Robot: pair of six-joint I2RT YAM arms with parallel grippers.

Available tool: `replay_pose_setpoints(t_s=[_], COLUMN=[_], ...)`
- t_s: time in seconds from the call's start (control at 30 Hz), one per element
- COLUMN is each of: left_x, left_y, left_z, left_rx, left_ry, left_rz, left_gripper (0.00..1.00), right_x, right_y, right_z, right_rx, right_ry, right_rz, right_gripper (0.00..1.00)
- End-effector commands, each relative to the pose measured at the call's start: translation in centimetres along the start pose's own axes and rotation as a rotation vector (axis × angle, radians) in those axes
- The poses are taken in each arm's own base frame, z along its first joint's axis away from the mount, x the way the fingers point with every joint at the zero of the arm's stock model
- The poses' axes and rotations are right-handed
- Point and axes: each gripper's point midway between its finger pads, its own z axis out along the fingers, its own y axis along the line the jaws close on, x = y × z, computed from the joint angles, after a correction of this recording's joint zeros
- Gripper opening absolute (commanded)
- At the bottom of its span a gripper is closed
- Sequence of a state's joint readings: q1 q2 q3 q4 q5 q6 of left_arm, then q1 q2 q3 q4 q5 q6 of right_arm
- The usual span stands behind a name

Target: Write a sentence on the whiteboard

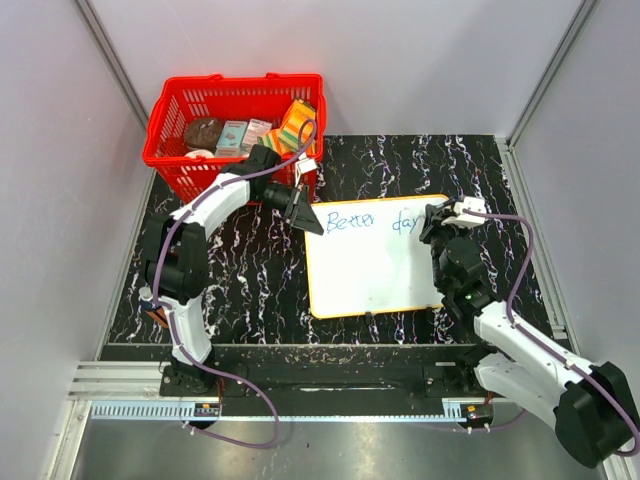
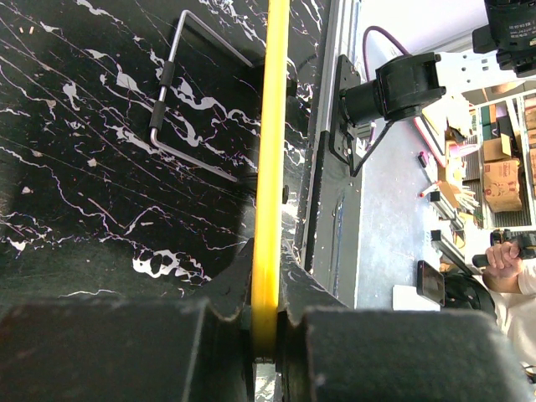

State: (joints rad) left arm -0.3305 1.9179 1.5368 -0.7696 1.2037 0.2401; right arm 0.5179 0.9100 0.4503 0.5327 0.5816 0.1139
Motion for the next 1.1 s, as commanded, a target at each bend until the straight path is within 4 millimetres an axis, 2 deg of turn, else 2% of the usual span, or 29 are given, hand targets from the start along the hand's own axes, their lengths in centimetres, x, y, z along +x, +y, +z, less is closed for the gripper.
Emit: replay_pose_setpoints(t_s=[0.0, 0.23, 0.4, 0.8, 0.9, 1.0, 1.03, 1.07], left_x=[-0.9, -0.8, -0.8, -0.9, -0.8, -0.8, -0.8, -0.8], left_y=[2.5, 2.5, 2.5, 2.4, 2.5, 2.4, 2.5, 2.5], left_z=[-0.5, -0.5, -0.5, -0.6, -0.5, -0.5, -0.5, -0.5], left_rx=[-0.177, -0.178, -0.178, -0.182, -0.181, -0.181, -0.183, -0.183], left_ry=[0.025, 0.026, 0.026, 0.027, 0.029, 0.029, 0.029, 0.029], left_rz=[0.173, 0.171, 0.171, 0.177, 0.175, 0.175, 0.175, 0.176], left_gripper=[0.0, 0.0, 0.0, 0.0, 0.0, 0.0, 0.0, 0.0], right_x=[0.4, 1.4, 2.0, 3.2, 2.9, 1.3, -0.4, -1.2], right_y=[-0.2, -1.4, -1.6, 0.0, 0.2, 0.2, 0.4, 0.4], right_z=[-0.5, -1.3, -1.5, -1.8, -1.9, -2.6, -3.2, -3.6], right_rx=[-0.006, 0.031, 0.029, -0.05, -0.06, -0.078, -0.101, -0.112], right_ry=[0.012, 0.036, 0.053, 0.097, 0.093, 0.066, 0.022, 0.004], right_rz=[0.032, 0.027, 0.025, 0.08, 0.087, 0.107, 0.136, 0.152], right_gripper=[0.0, 0.0, 0.0, 0.0, 0.0, 0.0, 0.0, 0.0])
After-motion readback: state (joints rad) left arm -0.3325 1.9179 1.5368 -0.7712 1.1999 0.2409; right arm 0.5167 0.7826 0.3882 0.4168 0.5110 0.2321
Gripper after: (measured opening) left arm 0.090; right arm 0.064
